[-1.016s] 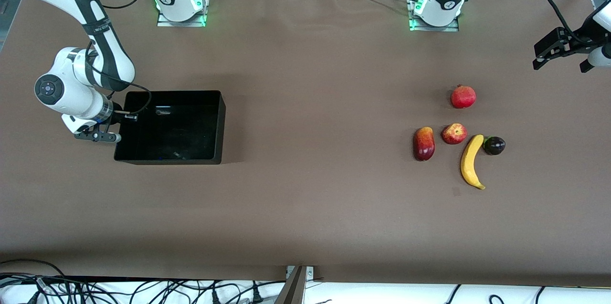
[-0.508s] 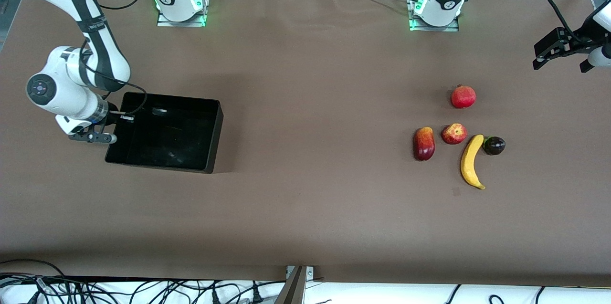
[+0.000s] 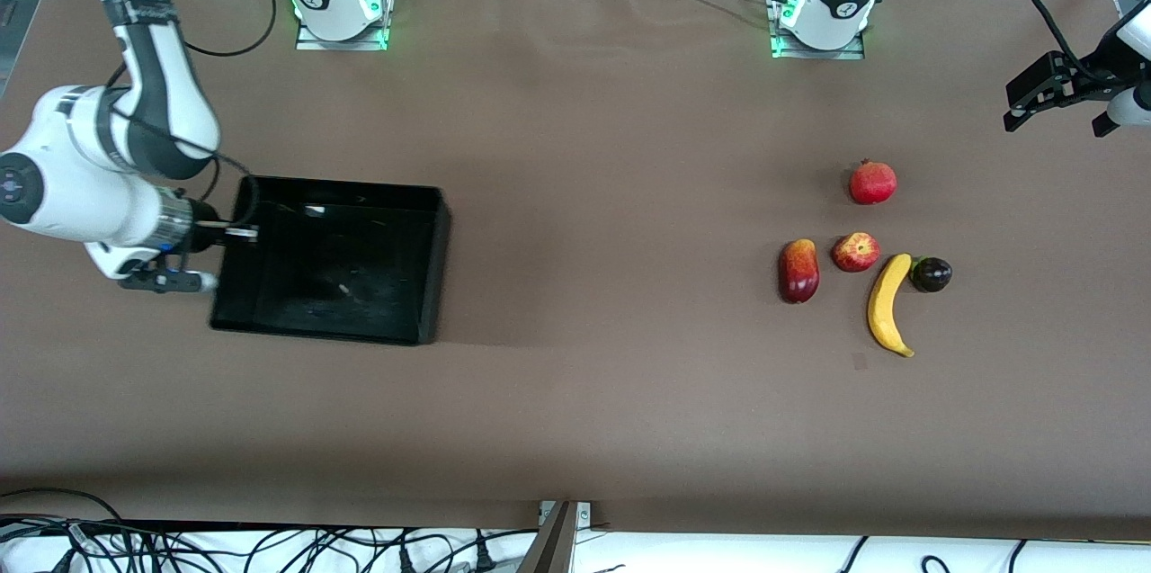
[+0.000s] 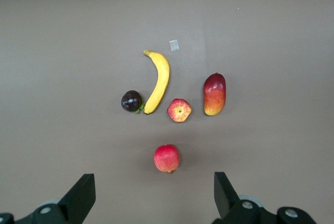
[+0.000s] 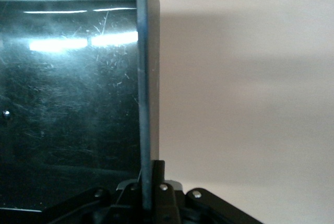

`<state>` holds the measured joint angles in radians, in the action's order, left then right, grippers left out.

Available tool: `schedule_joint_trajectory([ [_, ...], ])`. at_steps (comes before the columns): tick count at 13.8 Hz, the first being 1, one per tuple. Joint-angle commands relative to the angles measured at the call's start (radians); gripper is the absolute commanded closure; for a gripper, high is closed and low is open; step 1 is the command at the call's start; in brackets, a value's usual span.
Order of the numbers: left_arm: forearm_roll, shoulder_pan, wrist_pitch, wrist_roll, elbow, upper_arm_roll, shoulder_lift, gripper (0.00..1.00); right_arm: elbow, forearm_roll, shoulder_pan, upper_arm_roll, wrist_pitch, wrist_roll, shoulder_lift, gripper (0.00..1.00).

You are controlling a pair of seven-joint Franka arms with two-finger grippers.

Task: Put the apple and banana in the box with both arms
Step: 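Slide the black box across the table toward the fruit with the right gripper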

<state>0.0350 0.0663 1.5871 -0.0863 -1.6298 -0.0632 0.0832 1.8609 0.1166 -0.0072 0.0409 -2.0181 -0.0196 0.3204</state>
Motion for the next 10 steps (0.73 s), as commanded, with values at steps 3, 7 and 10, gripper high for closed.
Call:
schedule_joint_trajectory([
  [3, 0.013, -0.003, -0.018, 0.005, 0.025, 0.000, -0.010, 0.00, -0.109, 0.052, 0.237, 0.068, -0.013, -0.287, 0.058, 1.00],
  [7, 0.013, -0.003, -0.018, 0.005, 0.025, 0.000, -0.010, 0.00, -0.259, 0.161, 0.429, 0.068, -0.040, -0.405, 0.204, 1.00],
  [10, 0.013, -0.003, -0.018, 0.005, 0.025, 0.000, -0.010, 0.00, -0.339, 0.161, 0.570, 0.066, -0.129, -0.550, 0.294, 1.00],
])
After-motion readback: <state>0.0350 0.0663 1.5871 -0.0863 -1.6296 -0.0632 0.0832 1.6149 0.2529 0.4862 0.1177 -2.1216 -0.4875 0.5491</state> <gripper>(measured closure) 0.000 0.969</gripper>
